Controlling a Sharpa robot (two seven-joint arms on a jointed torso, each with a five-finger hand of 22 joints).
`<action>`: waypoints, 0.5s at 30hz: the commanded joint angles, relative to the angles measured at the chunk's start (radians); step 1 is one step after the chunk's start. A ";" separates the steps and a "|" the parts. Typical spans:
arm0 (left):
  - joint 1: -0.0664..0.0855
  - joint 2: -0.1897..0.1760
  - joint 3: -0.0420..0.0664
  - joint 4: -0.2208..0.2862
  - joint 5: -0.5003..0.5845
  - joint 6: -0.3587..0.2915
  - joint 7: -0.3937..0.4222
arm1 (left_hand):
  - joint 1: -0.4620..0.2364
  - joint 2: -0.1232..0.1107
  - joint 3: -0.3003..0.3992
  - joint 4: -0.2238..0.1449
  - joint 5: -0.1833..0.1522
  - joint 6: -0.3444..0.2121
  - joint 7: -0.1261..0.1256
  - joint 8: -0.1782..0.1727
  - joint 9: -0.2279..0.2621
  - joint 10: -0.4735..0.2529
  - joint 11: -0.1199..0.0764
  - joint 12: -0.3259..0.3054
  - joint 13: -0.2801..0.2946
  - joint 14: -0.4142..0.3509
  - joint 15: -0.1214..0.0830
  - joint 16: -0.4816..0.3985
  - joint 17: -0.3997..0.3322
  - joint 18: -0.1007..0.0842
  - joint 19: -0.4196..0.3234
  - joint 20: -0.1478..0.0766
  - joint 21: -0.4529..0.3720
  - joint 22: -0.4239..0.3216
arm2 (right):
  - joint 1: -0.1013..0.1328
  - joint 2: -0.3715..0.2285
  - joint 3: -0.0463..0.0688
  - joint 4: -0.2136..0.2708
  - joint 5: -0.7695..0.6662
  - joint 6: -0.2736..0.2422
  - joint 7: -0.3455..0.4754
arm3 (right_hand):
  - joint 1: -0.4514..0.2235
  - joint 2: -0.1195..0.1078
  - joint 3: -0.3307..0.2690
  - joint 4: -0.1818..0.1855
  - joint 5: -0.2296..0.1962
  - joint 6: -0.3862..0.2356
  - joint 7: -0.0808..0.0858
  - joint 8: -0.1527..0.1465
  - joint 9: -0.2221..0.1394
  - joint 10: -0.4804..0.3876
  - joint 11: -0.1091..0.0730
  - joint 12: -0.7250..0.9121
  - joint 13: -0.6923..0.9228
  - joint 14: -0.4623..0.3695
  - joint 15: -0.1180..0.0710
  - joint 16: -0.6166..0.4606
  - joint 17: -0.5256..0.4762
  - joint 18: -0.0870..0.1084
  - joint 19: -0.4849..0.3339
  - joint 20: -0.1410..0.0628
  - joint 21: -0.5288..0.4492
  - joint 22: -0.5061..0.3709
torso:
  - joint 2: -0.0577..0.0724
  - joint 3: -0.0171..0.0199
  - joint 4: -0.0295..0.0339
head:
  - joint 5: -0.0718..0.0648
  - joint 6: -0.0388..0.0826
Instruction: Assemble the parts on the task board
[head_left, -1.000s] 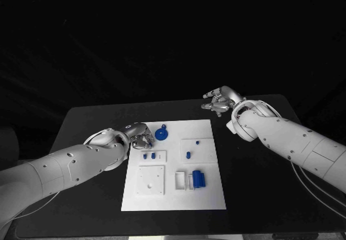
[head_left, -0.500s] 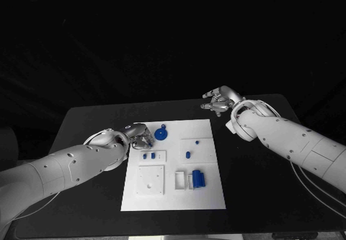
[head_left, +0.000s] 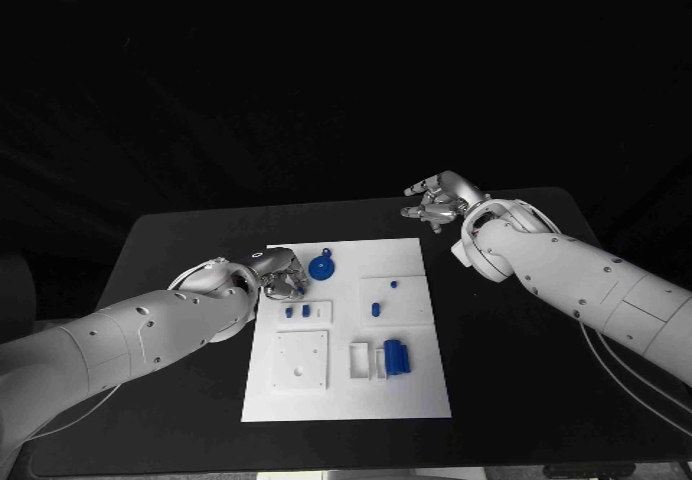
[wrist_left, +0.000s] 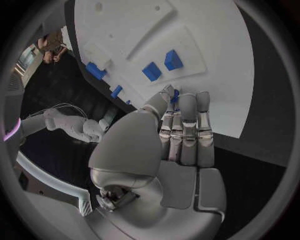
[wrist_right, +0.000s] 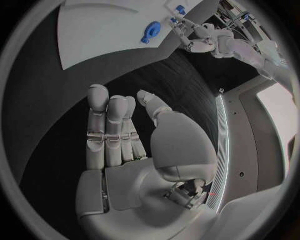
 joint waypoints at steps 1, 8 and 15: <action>-0.003 0.003 -0.002 0.004 0.004 0.017 0.015 | 0.006 0.007 -0.001 -0.006 -0.001 0.002 0.004 -0.002 0.001 0.001 0.000 0.004 0.001 0.004 0.004 -0.003 0.001 0.019 -0.003 -0.004 -0.002 0.021 | -0.001 0.001 0.000 0.001 0.000 0.009 0.009 | -0.009 0.004 0.001 0.001 0.003 0.005 -0.001 0.001 0.002 -0.006 0.002 0.005 -0.001 0.003 -0.007 -0.005 -0.001 0.016 0.042 -0.008 0.003 -0.001 | 0.000 0.0001 0.0006 | -0.002 0.001; -0.003 0.005 -0.004 0.005 0.003 0.006 0.019 | 0.005 0.006 -0.002 -0.007 -0.002 0.002 0.004 -0.003 0.001 0.000 0.001 0.003 0.001 0.004 0.004 -0.004 0.001 0.019 -0.004 -0.004 -0.002 0.021 | -0.001 0.001 0.000 0.001 0.000 0.009 0.009 | -0.009 0.004 0.001 0.001 0.003 0.005 -0.001 0.001 0.002 -0.006 0.002 0.005 -0.001 0.003 -0.007 -0.005 -0.001 0.016 0.042 -0.008 0.003 -0.001 | 0.000 -0.0001 0.0007 | -0.003 0.001; -0.003 0.006 -0.005 -0.001 -0.003 0.023 -0.001 | -0.001 -0.001 0.002 -0.010 -0.008 -0.026 0.012 -0.004 0.000 -0.046 0.016 0.003 0.000 -0.007 0.013 -0.010 0.000 0.020 -0.010 0.002 -0.005 0.020 | -0.001 0.001 0.000 0.001 0.001 0.010 0.009 | -0.009 0.004 0.001 0.001 0.003 0.005 -0.001 0.001 0.002 -0.006 0.002 0.005 -0.001 0.003 -0.007 -0.005 -0.001 0.016 0.042 -0.008 0.003 -0.001 | 0.000 0.0003 -0.0003 | -0.002 0.001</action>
